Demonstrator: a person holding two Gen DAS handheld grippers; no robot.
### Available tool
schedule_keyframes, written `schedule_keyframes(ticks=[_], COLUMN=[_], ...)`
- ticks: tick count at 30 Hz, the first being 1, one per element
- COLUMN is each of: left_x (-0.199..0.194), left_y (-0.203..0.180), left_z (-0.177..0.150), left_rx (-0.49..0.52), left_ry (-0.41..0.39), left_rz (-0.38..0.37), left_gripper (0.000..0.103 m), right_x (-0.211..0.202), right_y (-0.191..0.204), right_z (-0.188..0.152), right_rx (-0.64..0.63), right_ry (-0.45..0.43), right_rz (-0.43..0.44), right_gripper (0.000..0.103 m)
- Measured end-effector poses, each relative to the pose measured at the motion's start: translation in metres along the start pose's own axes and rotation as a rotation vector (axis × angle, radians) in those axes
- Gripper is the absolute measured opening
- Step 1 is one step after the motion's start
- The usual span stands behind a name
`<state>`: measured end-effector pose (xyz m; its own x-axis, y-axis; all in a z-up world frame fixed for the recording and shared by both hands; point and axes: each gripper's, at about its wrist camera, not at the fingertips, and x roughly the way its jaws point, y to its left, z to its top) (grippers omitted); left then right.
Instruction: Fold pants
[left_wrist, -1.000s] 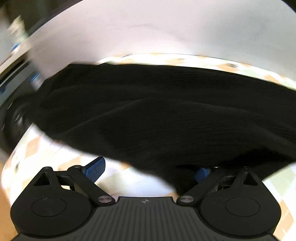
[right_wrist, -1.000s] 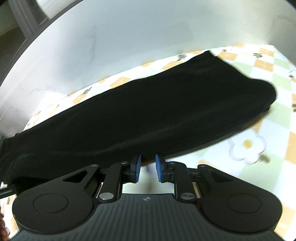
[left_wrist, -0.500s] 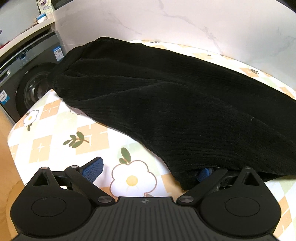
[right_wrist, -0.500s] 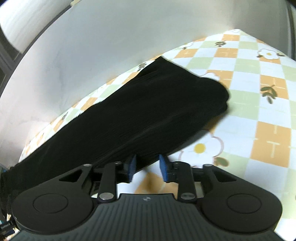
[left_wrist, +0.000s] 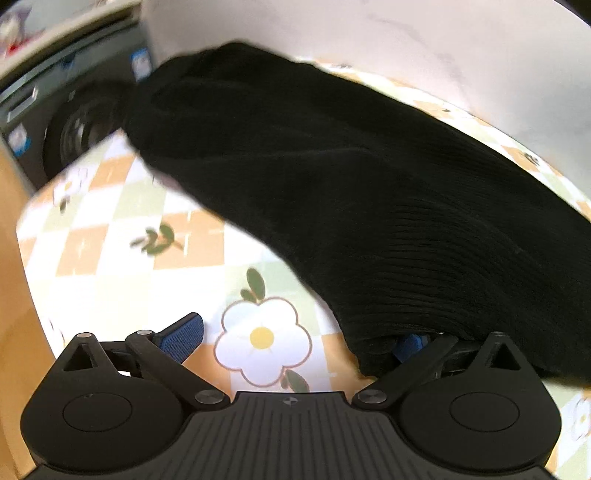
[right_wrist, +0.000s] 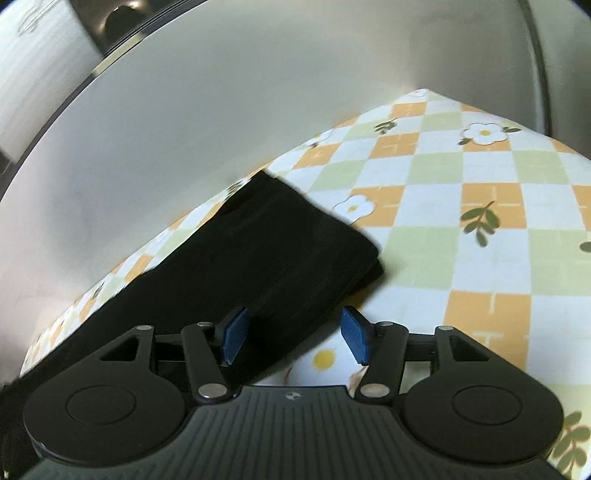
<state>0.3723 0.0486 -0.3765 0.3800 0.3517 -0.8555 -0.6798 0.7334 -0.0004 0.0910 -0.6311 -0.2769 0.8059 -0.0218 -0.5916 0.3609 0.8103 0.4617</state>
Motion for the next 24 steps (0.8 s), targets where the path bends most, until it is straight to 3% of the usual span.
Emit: schedule_keyframes(ticks=[1,3,4,5,9,14,17,24], left_x=[0.001,0.002,0.002,0.002,0.001,0.0,0.002,0.002], left_y=[0.001,0.001,0.001,0.001,-0.001,-0.001,0.001,0.004], left_z=[0.001,0.003,0.003,0.004,0.007,0.008,0.009,0.006], left_rx=[-0.023,-0.037,-0.042,-0.047,-0.065,-0.091,-0.097,-0.072], left_ry=[0.014,0.028,0.032,0.037,0.053,0.076,0.084,0.082], left_rz=[-0.005,0.0,0.003,0.005,0.018,0.028,0.026,0.01], left_gripper=[0.103,0.103,0.103,0.103,0.103,0.103,0.103,0.103], right_x=[0.004,0.006,0.009,0.011,0.009,-0.033,-0.038,0.015], right_y=[-0.005,-0.015,-0.017,-0.016,0.01,0.045,0.046,-0.008], right_z=[0.006,0.015,0.022,0.029,0.056,0.093,0.098,0.058], right_rx=[0.028,0.092,0.103,0.092,-0.043,-0.12,-0.142,-0.014], right_ry=[0.0,-0.001,0.013,0.029,0.032,-0.244,-0.304,0.016], right_rz=[-0.009,-0.013,-0.029,-0.044,-0.023,0.177,0.187,-0.064], right_gripper=[0.057,0.042,0.027,0.019,0.012,0.008,0.008,0.008])
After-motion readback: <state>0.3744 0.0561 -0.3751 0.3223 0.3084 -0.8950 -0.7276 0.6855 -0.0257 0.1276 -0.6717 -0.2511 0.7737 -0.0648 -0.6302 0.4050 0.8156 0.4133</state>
